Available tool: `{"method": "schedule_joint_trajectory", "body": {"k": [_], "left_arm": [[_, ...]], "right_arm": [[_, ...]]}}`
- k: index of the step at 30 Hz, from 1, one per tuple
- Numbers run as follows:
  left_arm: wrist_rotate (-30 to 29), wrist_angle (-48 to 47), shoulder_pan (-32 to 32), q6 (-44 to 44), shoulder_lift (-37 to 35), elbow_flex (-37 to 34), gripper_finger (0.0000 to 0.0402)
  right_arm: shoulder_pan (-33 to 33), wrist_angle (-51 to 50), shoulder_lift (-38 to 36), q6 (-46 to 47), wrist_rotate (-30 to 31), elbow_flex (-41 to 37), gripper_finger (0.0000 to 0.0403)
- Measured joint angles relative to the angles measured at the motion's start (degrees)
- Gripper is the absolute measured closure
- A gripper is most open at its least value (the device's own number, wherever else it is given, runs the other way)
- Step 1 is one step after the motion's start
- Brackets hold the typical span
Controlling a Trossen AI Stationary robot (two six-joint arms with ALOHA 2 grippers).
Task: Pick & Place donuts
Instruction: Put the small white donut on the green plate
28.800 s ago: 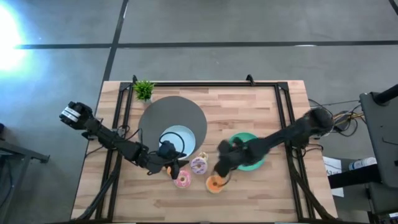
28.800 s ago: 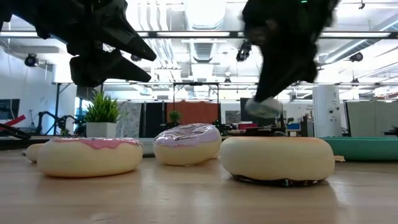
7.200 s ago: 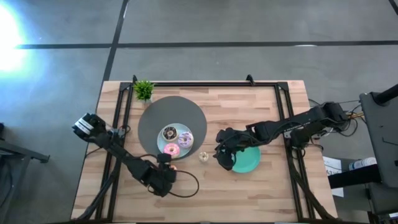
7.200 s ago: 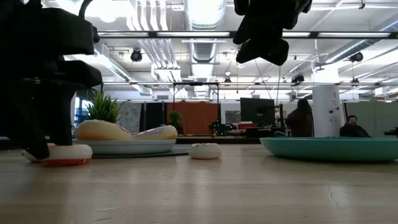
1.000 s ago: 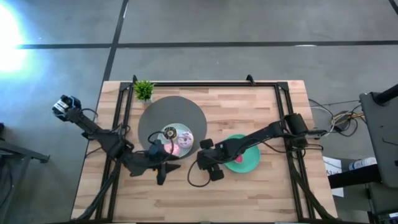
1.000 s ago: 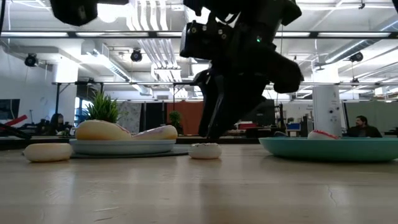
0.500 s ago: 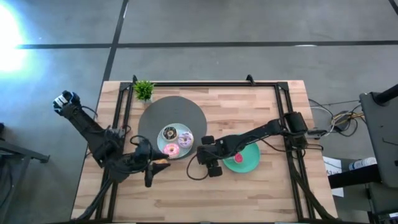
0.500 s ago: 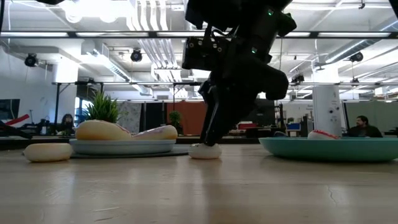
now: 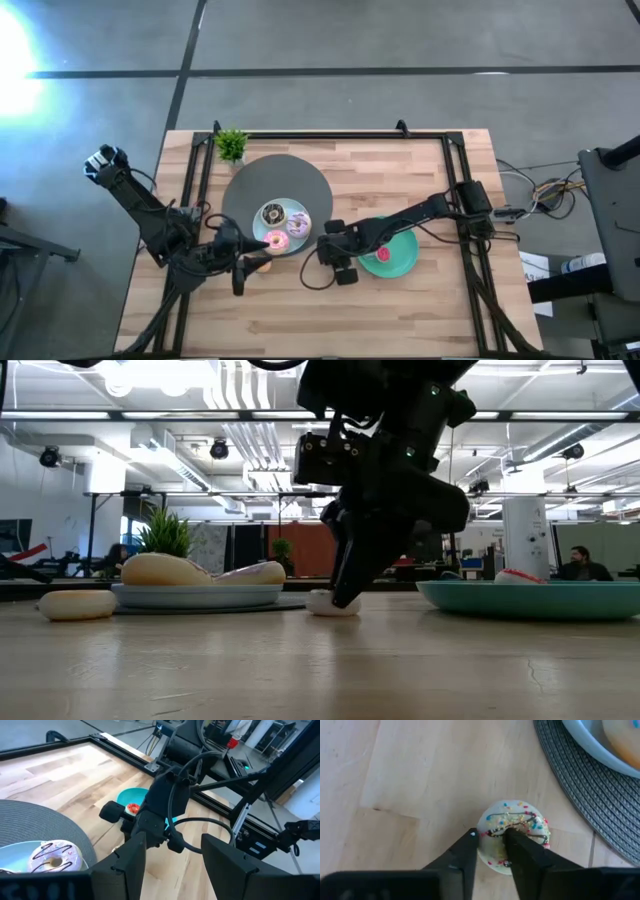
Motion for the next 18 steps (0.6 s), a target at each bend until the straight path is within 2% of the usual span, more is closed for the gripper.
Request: {"method": "schedule_joint_trajectory", "body": {"k": [6, 9, 13, 15, 18], "left_arm": [[-1.0, 0.01, 0.02, -0.49, -0.04, 0.0, 0.0237], [-1.1, 0.02, 0.02, -0.99, -0.09, 0.0, 0.0237], [-2.48, -0.02, 0.02, -0.89, -0.09, 0.0, 0.0237], [-2.8, -0.03, 0.07, -0.4, -0.09, 0.0, 0.0237], [-3.73, -0.69, 0.07, -0.22, -0.09, 0.0, 0.0237]], "right_arm": [[-0.11, -1.39, -0.54, 1.12, -0.05, 0.09, 0.0386], [-0.02, -3.18, -3.36, 3.23, -0.06, -0.05, 0.0388], [-0.04, -5.88, -11.28, 6.5, 2.46, -2.91, 0.0389], [-0.33, -7.88, -15.59, 9.15, 4.55, -6.26, 0.0389], [-1.43, -9.26, -22.57, 16.0, 4.5, -13.65, 0.039]]}}
